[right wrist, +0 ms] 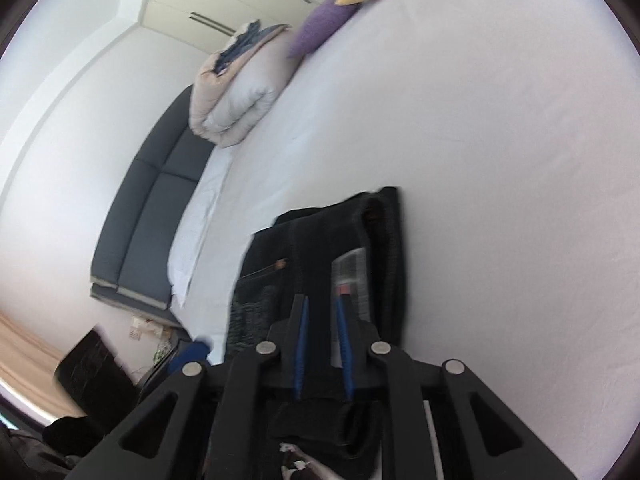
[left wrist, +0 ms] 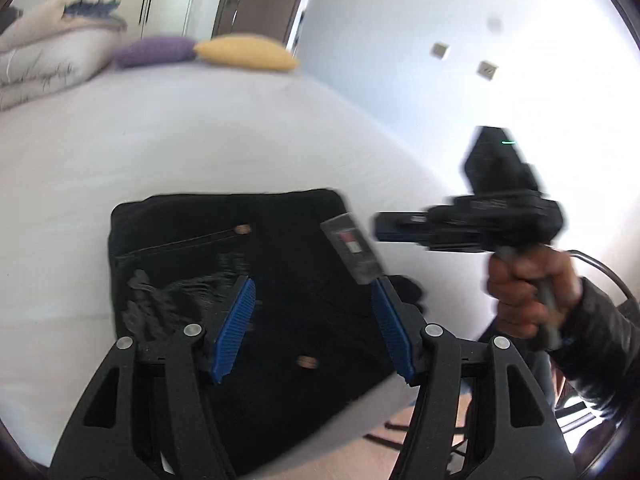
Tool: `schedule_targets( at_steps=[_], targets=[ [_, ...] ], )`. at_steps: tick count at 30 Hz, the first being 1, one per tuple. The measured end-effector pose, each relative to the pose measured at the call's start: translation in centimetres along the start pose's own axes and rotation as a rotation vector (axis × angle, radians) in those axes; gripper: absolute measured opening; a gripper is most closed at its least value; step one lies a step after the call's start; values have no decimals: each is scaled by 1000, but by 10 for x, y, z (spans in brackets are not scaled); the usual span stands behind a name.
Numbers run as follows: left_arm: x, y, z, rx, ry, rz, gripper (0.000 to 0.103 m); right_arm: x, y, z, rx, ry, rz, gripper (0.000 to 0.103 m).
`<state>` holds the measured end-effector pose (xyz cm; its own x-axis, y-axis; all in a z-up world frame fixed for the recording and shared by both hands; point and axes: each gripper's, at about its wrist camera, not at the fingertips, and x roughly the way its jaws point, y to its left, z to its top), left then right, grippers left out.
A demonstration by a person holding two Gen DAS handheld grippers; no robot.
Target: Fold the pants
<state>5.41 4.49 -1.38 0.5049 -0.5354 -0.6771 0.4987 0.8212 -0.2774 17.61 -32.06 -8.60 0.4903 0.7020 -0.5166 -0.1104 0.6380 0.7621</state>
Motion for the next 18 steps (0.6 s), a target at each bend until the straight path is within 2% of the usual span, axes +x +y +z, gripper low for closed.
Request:
schedule_targets(
  at_steps=[2,4,6,7,11,18],
  targets=[
    [14,24,7,-17,47,76,55,12,7,-5,-20,40,-26,16],
    [32,44,6,-31,129,141,50,24,5,-13,-10,75,-51,16],
    [39,52,-2,-28,172,176,44,32,-6,-23,10,107,-83,15],
    [40,53,-7,-26,178,180,44,33,-9,-27,7,110,-98,1],
    [37,50,-23,-8,174,201,44,24,-15,-43,29,78,-75,0],
    [35,50,-32,-7,174,200,44,5,1,-63,-24,46,-150,0]
  ],
)
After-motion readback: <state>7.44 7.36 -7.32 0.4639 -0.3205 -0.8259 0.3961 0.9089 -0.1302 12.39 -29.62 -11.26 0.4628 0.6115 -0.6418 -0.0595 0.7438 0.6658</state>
